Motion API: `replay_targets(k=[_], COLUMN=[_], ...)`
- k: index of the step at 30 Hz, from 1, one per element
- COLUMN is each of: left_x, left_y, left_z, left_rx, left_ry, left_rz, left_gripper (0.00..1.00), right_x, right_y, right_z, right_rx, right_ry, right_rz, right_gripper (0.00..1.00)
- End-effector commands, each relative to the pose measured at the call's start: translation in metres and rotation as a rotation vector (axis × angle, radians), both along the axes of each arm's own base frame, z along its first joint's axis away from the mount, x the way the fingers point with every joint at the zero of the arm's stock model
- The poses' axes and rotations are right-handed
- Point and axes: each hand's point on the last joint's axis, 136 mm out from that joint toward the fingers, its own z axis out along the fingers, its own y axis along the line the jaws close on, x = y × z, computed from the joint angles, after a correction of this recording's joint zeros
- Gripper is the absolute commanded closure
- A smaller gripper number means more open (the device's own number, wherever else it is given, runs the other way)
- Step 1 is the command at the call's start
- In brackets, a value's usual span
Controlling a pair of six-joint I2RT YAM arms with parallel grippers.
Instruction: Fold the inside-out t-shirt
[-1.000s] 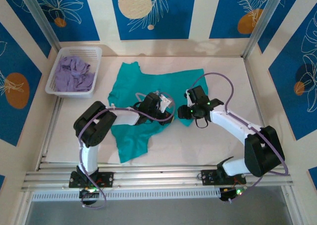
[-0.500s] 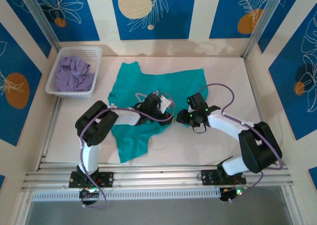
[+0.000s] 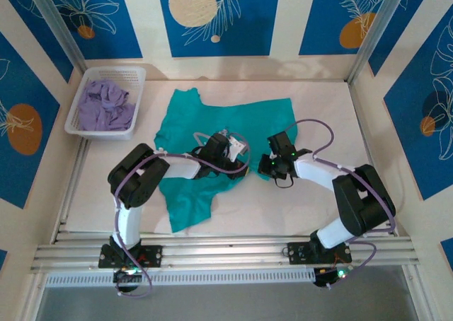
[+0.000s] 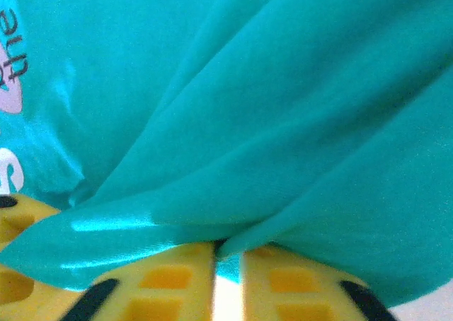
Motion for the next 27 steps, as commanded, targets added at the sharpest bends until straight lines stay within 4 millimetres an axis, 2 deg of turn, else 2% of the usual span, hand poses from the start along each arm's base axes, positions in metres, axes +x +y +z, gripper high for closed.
replay_targets(k=[1, 6, 14, 23, 27], left_x=[0.0, 0.0, 0.001, 0.0, -0.002], left_y=[0.0, 0.0, -0.001, -0.004, -0.007], left_z=[0.009, 0.014, 0.022, 0.029, 0.033], left_rx=[-0.03, -0.037, -0.059, -0.081, -0.102], left_ry=[-0.005, -0.01, -0.012, -0.005, 0.002], left_rz=[-0.004, -0.001, 0.002, -0.005, -0.014], left_gripper=[1.0, 1.0, 1.0, 1.0, 1.0], right_x=[0.007, 0.001, 0.0, 0.022, 0.041], right_y=[-0.01, -0.026, -0.056, -0.091, -0.102], right_z=[0.014, 0.03, 0.063, 0.112, 0.12], right_rx=[-0.023, -0.041, -0.07, -0.184, -0.248], right_ry=[-0.041, -0.052, -0.101, -0.207, -0.231], right_rz=[0.002, 0.024, 0.012, -0.018, -0.025], right_gripper=[0.93, 1.0, 1.0, 1.0, 1.0])
